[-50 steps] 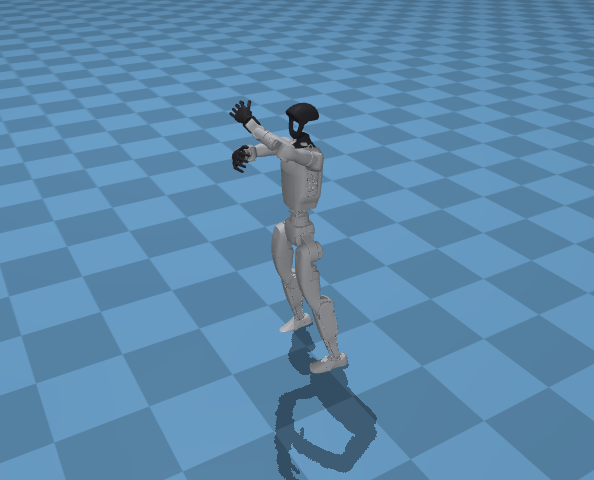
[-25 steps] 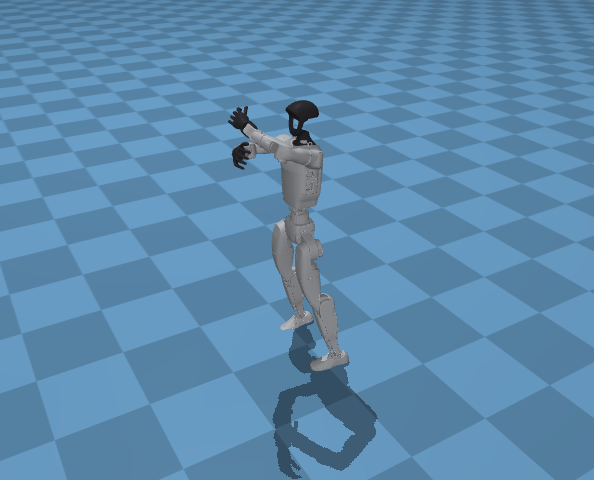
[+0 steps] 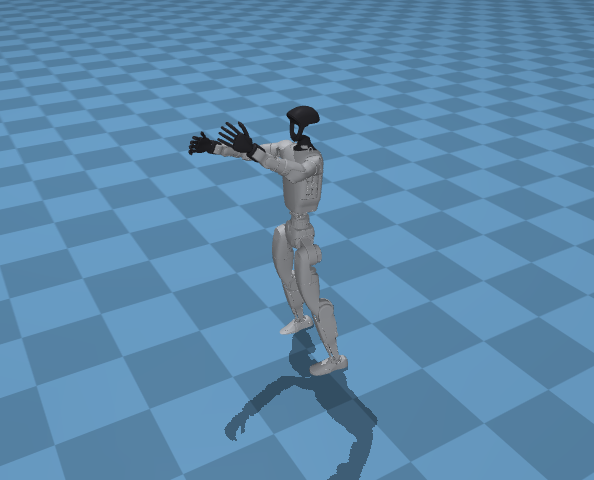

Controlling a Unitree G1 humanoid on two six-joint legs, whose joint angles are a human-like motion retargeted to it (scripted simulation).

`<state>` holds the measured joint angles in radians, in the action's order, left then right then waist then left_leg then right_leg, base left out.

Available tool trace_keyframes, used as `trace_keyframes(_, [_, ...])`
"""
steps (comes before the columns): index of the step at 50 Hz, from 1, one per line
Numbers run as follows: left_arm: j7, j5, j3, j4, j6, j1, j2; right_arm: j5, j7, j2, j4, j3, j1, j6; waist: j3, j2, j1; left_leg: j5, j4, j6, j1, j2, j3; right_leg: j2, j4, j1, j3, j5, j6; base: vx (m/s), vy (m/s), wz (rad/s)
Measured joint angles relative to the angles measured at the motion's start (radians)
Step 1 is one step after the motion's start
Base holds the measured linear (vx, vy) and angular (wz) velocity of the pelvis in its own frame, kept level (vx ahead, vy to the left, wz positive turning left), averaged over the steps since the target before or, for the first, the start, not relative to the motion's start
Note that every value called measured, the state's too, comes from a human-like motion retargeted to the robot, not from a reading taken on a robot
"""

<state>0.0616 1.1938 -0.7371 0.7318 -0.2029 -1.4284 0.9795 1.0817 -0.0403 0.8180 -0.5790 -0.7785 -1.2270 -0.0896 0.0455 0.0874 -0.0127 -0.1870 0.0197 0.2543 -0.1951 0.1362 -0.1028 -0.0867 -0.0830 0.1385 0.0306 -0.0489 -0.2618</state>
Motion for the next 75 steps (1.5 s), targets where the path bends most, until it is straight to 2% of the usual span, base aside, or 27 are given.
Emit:
trace_keyframes(5, [-0.038,-0.089,0.236,0.107,0.018,0.276,0.069,-0.099,0.074,0.088,-0.115,0.193,0.184,0.001,-0.033,0.0,0.002,-0.002,-0.001,0.005,-0.016,0.003,0.005,0.003,0.011,0.018,-0.005,0.001,0.0,0.0,0.0,0.0])
trace_keyframes(10, [-0.102,-0.1,0.515,0.187,0.019,0.652,0.014,-0.17,0.162,0.11,-0.223,0.448,0.447,-0.008,-0.072,-0.001,-0.002,0.0,-0.004,0.003,-0.026,0.0,0.008,0.001,0.016,0.027,-0.009,0.002,0.0,0.0,0.0,0.0])
trace_keyframes(17, [-0.123,-0.163,0.758,0.336,0.068,1.077,-0.249,-0.209,0.241,0.0,-0.403,0.772,0.817,0.006,-0.125,-0.015,-0.004,0.005,-0.006,-0.008,-0.022,-0.011,0.005,-0.01,0.014,0.022,-0.013,0.001,0.0,0.0,0.0,0.0])
trace_keyframes(22, [-0.062,-0.289,0.851,0.484,0.114,1.254,-0.458,-0.272,0.221,-0.132,-0.561,0.906,1.022,0.047,-0.151,-0.035,-0.01,0.007,-0.004,-0.014,-0.009,-0.02,0.001,-0.019,0.014,0.012,-0.015,0.0,0.0,0.0,0.0,0.0])
trace_keyframes(25, [-0.045,-0.337,0.916,0.598,0.101,1.307,-0.564,-0.322,0.187,-0.215,-0.644,0.956,1.119,0.06,-0.166,-0.044,-0.019,0.007,-0.003,-0.016,-0.002,-0.021,-0.001,-0.02,0.014,0.005,-0.015,0.0,0.0,0.0,0.0,0.0])
trace_keyframes(34, [-0.143,-0.237,0.942,0.617,0.04,1.498,-0.788,-0.321,0.197,-0.467,-0.655,0.961,1.341,0.039,-0.194,-0.065,-0.044,0.012,-0.006,-0.032,0.009,-0.028,-0.008,-0.027,0.014,-0.004,-0.012,-0.002,0.0,0.0,0.0,0.0])
trace_keyframes(41, [-0.143,-0.237,0.887,0.589,0.037,1.561,-0.849,-0.3,0.159,-0.574,-0.552,0.934,1.425,0.03,-0.191,-0.07,-0.055,0.012,-0.004,-0.038,0.015,-0.028,-0.009,-0.026,0.01,-0.012,-0.013,-0.004,0.0,0.0,0.0,0.0])
trace_keyframes(50, [-0.119,-0.278,0.846,0.559,0.037,1.517,-0.801,-0.346,0.142,-0.523,-0.493,0.904,1.39,0.034,-0.178,-0.073,-0.056,0.01,0.0,-0.039,0.017,-0.027,-0.005,-0.024,0.009,-0.015,-0.018,-0.002,0.0,0.0,0.0,0.0])
trace_keyframes(53, [-0.13,-0.271,0.854,0.549,0.029,1.499,-0.781,-0.358,0.169,-0.482,-0.485,0.913,1.371,0.024,-0.196,-0.067,-0.048,0.004,0.004,-0.034,-0.001,-0.025,-0.008,-0.024,0.013,0.007,-0.014,-0.002,0.0,0.0,0.0,0.0])
trace_keyframes(58, [-0.14,-0.262,0.872,0.551,0.021,1.473,-0.752,-0.352,0.177,-0.438,-0.487,0.919,1.348,0.021,-0.181,-0.071,-0.058,0.01,0.002,-0.036,0.016,-0.023,0.004,-0.02,0.012,-0.018,-0.026,0.005,0.0,0.0,0.0,0.0])
trace_keyframes(60, [-0.151,-0.252,0.882,0.49,0.027,1.506,-0.756,-0.377,0.215,-0.431,-0.486,0.939,1.347,0.024,-0.188,-0.071,-0.056,0.011,0.002,-0.039,0.013,-0.025,0.006,-0.022,0.007,-0.018,-0.028,0.004,0.0,0.0,0.0,0.0])
trace_keyframes(66, [-0.171,-0.226,0.918,0.552,0.019,1.477,-0.744,-0.321,0.211,-0.413,-0.524,0.961,1.346,0.024,-0.197,-0.068,-0.063,0.014,0.002,-0.036,0.019,-0.025,0.008,-0.022,0.011,-0.024,-0.032,0.01,0.0,0.0,0.0,0.0])
trace_keyframes(70, [-0.194,-0.318,0.914,0.574,0.025,1.47,-0.742,-0.359,0.21,-0.41,-0.571,0.971,1.335,0.043,-0.206,-0.065,-0.064,0.014,0.003,-0.035,0.021,-0.024,0.009,-0.021,0.011,-0.026,-0.033,0.013,0.0,0.0,0.0,0.0])
trace_keyframes(73, [-0.175,-0.528,0.882,0.598,0.029,1.455,-0.731,-0.477,0.174,-0.403,-0.6,0.95,1.324,0.053,-0.213,-0.061,-0.064,0.012,0.006,-0.029,0.022,-0.019,0.01,-0.015,0.012,-0.026,-0.034,0.015,0.0,0.0,0.0,0.0])
trace_keyframes(75, [-0.13,-0.738,0.843,0.597,0.037,1.451,-0.715,-0.606,0.13,-0.392,-0.596,0.912,1.322,0.058,-0.217,-0.057,-0.063,0.01,0.009,-0.024,0.022,-0.014,0.011,-0.009,0.013,-0.025,-0.035,0.016,0.0,0.0,0.0,0.0])
